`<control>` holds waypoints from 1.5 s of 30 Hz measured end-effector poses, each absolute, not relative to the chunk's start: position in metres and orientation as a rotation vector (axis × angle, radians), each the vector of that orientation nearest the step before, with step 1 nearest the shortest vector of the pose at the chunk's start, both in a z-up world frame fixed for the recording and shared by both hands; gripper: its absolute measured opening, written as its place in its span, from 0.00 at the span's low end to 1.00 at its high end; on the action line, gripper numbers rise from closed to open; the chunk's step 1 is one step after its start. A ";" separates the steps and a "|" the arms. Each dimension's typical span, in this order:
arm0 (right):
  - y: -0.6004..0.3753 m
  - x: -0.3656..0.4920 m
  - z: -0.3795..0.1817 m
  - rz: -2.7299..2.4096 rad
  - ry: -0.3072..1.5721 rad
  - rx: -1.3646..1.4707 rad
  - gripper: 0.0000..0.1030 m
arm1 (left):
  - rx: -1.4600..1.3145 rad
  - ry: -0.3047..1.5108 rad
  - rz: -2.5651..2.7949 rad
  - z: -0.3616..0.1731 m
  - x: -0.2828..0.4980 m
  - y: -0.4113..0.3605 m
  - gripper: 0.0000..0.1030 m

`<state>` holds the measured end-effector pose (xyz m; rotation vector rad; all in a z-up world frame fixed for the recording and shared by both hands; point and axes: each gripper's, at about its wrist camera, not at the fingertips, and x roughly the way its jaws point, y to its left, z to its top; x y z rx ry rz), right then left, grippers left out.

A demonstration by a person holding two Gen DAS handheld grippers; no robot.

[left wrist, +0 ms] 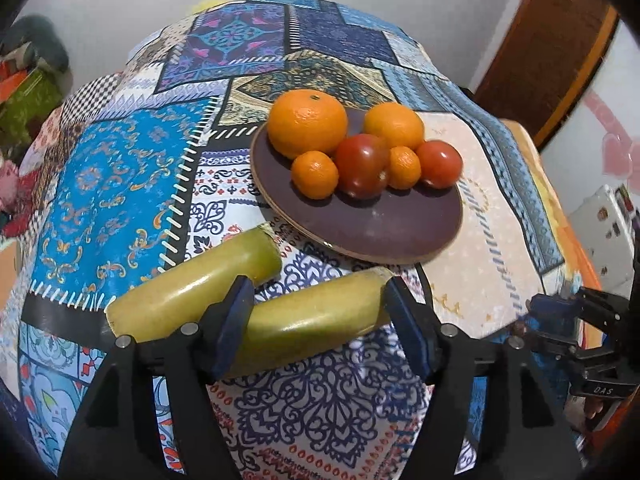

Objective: Organize fruits
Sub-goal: 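Reach the right tool to the dark red date while the left tool approaches the corn cobs, then close the right tool on the dark red date while the left tool grasps a yellow corn cob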

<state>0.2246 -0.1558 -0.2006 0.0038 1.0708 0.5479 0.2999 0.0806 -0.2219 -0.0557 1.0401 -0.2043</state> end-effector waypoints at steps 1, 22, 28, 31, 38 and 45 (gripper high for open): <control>-0.154 0.222 -0.203 0.551 1.076 -0.002 0.45 | -0.036 1.039 -0.210 -0.222 0.297 0.078 0.66; -0.147 0.214 -0.210 0.560 1.068 -0.014 0.20 | 0.038 1.094 -0.232 -0.240 0.294 0.070 0.68; -0.146 0.211 -0.208 0.554 1.057 -0.010 0.17 | 0.010 1.065 -0.191 -0.233 0.271 0.073 0.43; -0.147 0.209 -0.207 0.554 1.052 -0.005 0.17 | -0.042 1.092 -0.206 -0.232 0.260 0.074 0.37; -0.147 0.207 -0.206 0.552 1.050 -0.012 0.17 | -0.025 1.121 -0.187 -0.235 0.264 0.065 0.37; -0.149 0.208 -0.206 0.548 1.048 -0.008 0.17 | -0.026 1.116 -0.194 -0.244 0.288 0.057 0.37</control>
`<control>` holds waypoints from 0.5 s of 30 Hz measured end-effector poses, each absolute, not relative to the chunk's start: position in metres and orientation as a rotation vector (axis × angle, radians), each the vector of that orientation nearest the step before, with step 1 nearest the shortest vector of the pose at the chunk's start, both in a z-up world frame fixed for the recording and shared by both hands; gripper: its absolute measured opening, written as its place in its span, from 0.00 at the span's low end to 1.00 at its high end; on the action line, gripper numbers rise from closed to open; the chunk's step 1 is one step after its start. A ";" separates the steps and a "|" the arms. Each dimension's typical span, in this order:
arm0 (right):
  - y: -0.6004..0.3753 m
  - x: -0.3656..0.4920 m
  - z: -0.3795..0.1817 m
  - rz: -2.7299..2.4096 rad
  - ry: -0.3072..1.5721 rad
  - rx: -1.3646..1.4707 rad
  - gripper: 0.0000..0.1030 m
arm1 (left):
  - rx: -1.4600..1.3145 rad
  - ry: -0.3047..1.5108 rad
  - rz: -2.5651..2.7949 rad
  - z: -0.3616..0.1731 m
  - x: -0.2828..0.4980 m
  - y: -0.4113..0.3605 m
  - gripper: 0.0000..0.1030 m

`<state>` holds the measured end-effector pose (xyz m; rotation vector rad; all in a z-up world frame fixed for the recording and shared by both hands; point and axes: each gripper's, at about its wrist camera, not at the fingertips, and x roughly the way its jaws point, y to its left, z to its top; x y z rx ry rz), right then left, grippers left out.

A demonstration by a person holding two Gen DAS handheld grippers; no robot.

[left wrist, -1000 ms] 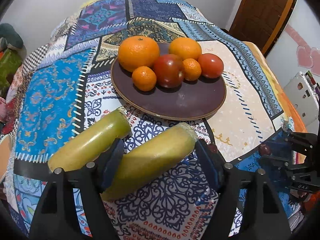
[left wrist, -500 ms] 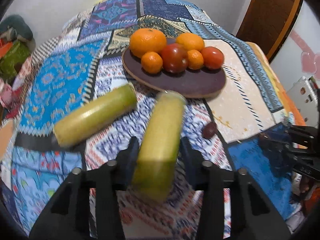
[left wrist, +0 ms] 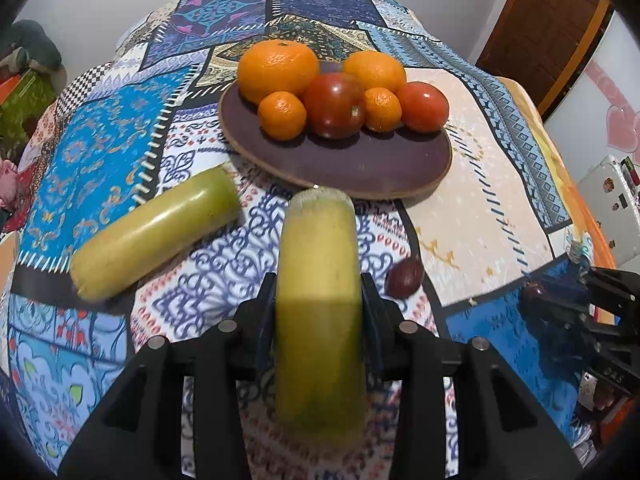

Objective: Organize fruits
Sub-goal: 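Close the right tool on the dark red date while the left tool grasps a yellow corn cob, then carry the date and the corn cob over the plate with both tools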

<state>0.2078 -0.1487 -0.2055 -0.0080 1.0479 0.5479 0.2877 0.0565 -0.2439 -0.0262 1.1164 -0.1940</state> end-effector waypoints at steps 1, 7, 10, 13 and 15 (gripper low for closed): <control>-0.149 0.208 -0.206 0.547 1.048 -0.009 0.17 | -0.026 1.114 -0.191 -0.244 0.288 0.056 0.37; -0.151 0.214 -0.203 0.545 1.036 0.000 0.17 | -0.014 1.095 -0.167 -0.240 0.280 0.055 0.37; -0.150 0.218 -0.199 0.547 1.020 0.000 0.17 | -0.018 1.087 -0.152 -0.237 0.277 0.057 0.37; -0.148 0.223 -0.194 0.551 1.000 -0.002 0.17 | -0.022 1.068 -0.146 -0.230 0.274 0.061 0.37; -0.146 0.228 -0.190 0.556 0.989 -0.001 0.17 | -0.029 1.053 -0.143 -0.224 0.273 0.063 0.37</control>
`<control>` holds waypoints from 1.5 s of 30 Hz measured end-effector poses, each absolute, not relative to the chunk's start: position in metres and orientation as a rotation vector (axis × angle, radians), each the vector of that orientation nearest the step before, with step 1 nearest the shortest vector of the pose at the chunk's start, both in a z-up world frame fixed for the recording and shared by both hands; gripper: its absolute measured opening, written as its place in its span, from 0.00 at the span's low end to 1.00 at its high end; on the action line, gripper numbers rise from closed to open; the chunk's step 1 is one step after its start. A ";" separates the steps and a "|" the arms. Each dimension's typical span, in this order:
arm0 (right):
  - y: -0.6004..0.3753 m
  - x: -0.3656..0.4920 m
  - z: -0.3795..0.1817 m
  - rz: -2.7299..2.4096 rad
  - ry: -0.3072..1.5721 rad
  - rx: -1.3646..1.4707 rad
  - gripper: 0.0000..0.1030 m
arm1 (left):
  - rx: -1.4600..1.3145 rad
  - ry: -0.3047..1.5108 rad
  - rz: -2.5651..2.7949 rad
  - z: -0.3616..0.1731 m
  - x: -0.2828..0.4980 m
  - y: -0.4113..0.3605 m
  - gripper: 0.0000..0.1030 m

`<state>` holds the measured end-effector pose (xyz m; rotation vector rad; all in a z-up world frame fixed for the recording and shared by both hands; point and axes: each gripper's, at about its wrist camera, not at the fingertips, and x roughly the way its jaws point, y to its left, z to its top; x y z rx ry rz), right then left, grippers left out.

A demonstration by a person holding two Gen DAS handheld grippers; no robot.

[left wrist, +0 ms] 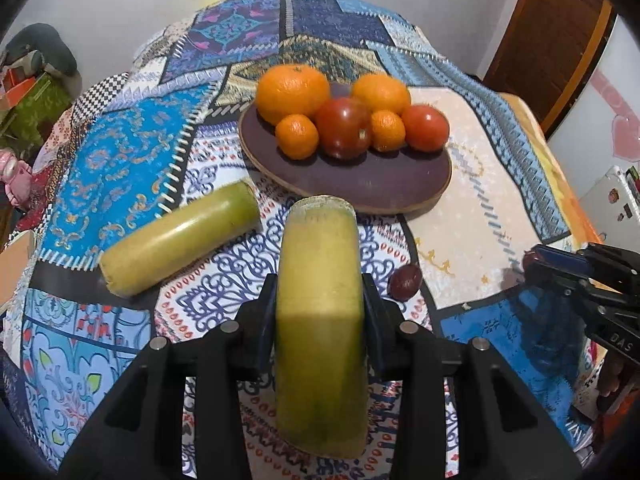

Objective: Organize fruits
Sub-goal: 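Carry the date and the corn cob over the plate with both tools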

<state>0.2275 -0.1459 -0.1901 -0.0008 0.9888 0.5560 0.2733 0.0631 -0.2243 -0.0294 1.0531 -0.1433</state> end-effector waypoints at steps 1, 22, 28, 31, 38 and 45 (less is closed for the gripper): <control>-0.144 0.230 -0.188 0.558 0.982 -0.001 0.17 | -0.032 1.041 -0.143 -0.220 0.273 0.064 0.37; -0.110 0.303 -0.173 0.562 0.900 -0.039 0.17 | -0.081 0.924 -0.171 -0.169 0.353 0.045 0.37; -0.102 0.321 -0.184 0.577 0.924 -0.052 0.17 | -0.069 0.945 -0.178 -0.178 0.382 0.033 0.37; -0.101 0.324 -0.186 0.582 0.925 -0.054 0.17 | -0.060 0.953 -0.178 -0.183 0.397 0.027 0.37; -0.100 0.327 -0.189 0.599 0.922 -0.035 0.17 | -0.046 0.978 -0.170 -0.195 0.422 0.018 0.37; -0.102 0.327 -0.189 0.603 0.920 -0.033 0.17 | -0.042 1.006 -0.161 -0.205 0.433 0.013 0.37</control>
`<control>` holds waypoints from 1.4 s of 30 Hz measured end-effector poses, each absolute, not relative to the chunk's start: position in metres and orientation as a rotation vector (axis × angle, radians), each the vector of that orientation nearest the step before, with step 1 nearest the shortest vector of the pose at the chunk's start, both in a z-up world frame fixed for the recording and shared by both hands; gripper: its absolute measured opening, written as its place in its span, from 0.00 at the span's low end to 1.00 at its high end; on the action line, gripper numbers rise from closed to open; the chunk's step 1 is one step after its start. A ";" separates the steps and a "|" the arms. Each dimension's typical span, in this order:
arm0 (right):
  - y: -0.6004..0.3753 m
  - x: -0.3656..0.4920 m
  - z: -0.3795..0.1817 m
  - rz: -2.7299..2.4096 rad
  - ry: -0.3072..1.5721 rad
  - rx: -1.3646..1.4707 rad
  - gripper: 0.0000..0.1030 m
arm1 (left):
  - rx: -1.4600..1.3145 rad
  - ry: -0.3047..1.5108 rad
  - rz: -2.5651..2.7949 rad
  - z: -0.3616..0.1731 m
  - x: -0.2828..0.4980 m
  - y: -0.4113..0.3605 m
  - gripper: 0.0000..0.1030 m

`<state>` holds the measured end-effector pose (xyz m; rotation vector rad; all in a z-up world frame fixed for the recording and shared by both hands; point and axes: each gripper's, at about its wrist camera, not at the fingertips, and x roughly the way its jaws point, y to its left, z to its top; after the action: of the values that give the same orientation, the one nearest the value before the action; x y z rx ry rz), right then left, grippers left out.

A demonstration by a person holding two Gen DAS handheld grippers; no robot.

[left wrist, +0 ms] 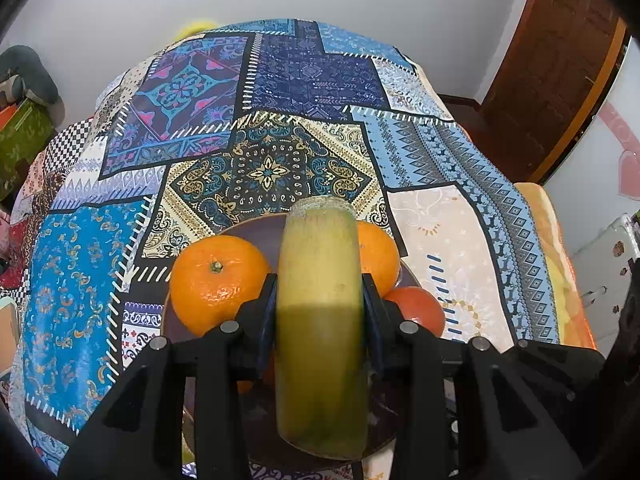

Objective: Organize fruits

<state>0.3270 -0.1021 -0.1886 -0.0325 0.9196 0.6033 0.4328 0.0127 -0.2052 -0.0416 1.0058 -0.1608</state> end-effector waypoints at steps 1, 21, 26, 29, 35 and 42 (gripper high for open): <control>-0.102 0.327 -0.189 0.598 0.919 -0.034 0.17 | -0.039 1.009 -0.161 -0.206 0.433 0.012 0.37; -0.104 0.302 -0.159 0.578 0.860 -0.082 0.33 | -0.005 0.888 -0.168 -0.147 0.357 0.049 0.39; -0.107 0.288 -0.154 0.571 0.863 -0.097 0.34 | 0.004 0.886 -0.153 -0.146 0.324 0.075 0.51; -0.107 0.278 -0.153 0.566 0.865 -0.092 0.42 | 0.007 0.900 -0.132 -0.153 0.307 0.092 0.54; -0.096 0.261 -0.159 0.576 0.902 -0.079 0.44 | -0.017 0.953 -0.092 -0.177 0.289 0.128 0.61; -0.068 0.251 -0.176 0.596 0.960 -0.089 0.44 | -0.023 1.015 -0.084 -0.210 0.296 0.155 0.65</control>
<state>0.2506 -0.0677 -0.1760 -0.0890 0.9604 0.5958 0.2956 0.1554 -0.2105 -0.0231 1.0153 -0.0844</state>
